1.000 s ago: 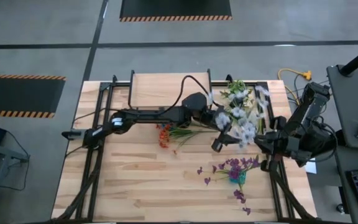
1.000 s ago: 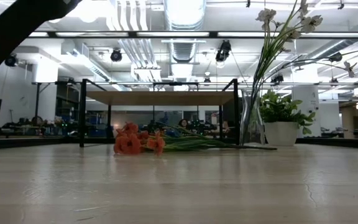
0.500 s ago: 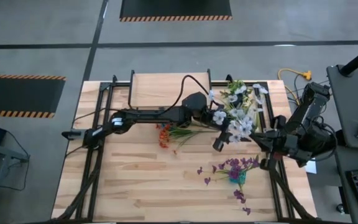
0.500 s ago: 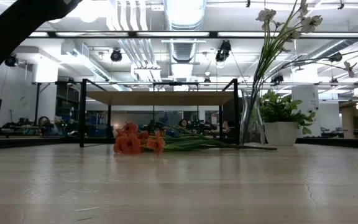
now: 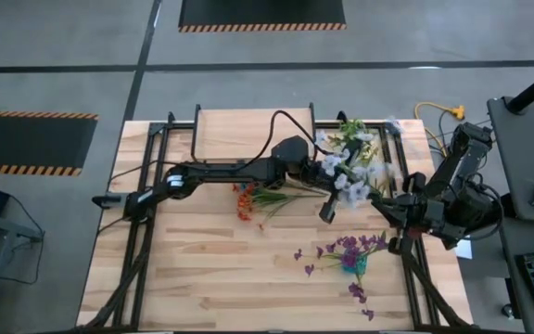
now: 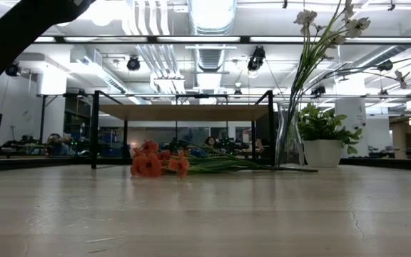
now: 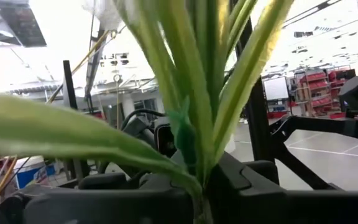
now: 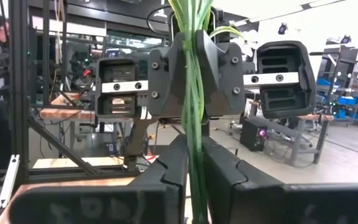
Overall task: Pick and place flowers into a vace then onto a shelf
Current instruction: Put the white flowers into the blue flower vase
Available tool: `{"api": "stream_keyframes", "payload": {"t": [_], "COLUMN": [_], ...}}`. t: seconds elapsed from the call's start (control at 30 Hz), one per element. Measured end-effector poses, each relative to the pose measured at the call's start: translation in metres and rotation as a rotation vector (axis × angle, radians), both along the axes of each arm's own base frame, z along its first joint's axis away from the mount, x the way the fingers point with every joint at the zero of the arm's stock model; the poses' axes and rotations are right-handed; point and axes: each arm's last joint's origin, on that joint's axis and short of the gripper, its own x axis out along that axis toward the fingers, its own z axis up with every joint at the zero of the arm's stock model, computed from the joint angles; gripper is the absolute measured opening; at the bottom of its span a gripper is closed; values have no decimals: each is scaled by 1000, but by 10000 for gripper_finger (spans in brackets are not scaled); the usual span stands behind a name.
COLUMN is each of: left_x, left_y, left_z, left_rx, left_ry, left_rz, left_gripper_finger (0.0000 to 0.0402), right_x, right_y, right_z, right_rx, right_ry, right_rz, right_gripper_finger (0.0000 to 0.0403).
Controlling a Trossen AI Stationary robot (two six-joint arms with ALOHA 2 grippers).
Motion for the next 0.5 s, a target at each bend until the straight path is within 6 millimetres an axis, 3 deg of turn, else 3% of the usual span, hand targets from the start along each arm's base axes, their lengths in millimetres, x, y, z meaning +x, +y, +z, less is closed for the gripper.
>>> {"api": "stream_keyframes", "payload": {"t": [0.13, 0.5], "left_x": [0, -5], "left_y": [5, 21], "left_z": [0, 5], "left_rx": [-26, -30], "left_ry": [15, 53], "left_rz": [-4, 25], "left_gripper_finger": [3, 1], "right_x": [0, -1], "right_y": [0, -2], "right_z": [0, -1], "right_rx": [-7, 7], "right_ry": [3, 66], "right_rz": [-2, -83], "right_gripper_finger": [65, 209]}}
